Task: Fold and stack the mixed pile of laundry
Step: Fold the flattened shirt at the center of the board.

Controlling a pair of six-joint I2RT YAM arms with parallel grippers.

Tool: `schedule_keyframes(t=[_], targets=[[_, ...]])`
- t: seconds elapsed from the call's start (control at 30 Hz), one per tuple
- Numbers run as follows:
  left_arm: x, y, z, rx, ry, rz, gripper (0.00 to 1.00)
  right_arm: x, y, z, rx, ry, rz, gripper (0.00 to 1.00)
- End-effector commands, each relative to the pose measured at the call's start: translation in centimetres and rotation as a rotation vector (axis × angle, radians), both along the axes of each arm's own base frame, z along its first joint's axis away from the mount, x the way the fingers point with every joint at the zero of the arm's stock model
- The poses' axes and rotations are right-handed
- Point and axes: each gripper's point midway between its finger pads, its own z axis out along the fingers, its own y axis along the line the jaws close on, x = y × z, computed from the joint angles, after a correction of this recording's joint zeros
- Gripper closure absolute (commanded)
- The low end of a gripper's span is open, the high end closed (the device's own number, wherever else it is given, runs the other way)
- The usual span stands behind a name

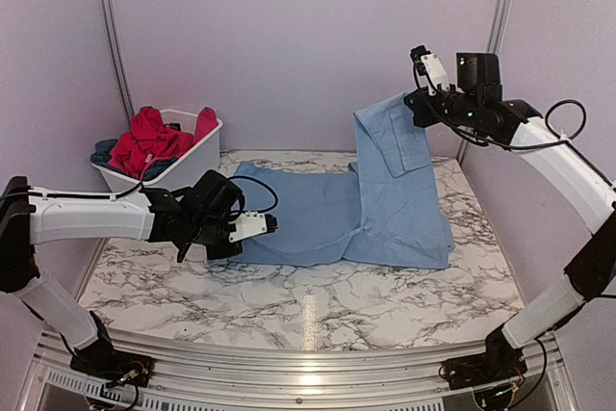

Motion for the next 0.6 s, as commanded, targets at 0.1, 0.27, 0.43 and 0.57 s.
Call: schedule_keyframes(t=[0.1,0.27,0.43,0.57], targets=[[3.3,0.6,-1.5,0.047,0.032,0.033,1.0,9.9,1.7,-5.0,-0.049,0.02,0.002,1.0],[5.6,0.8,-2.7,0.055,0.063,0.057,1.0,14.5,1.4,-10.3,-0.113,0.086,-0.05,1.0],[8.9,1.2,-4.6,0.096,0.065,0.106,0.98,15.5,2.1,-12.7,-0.088,0.172,-0.033,0.64],[11.5,2.1,-4.3,0.124,-0.01,0.241,0.63,12.6,1.3,-11.7,-0.053,0.202,-0.044,0.41]])
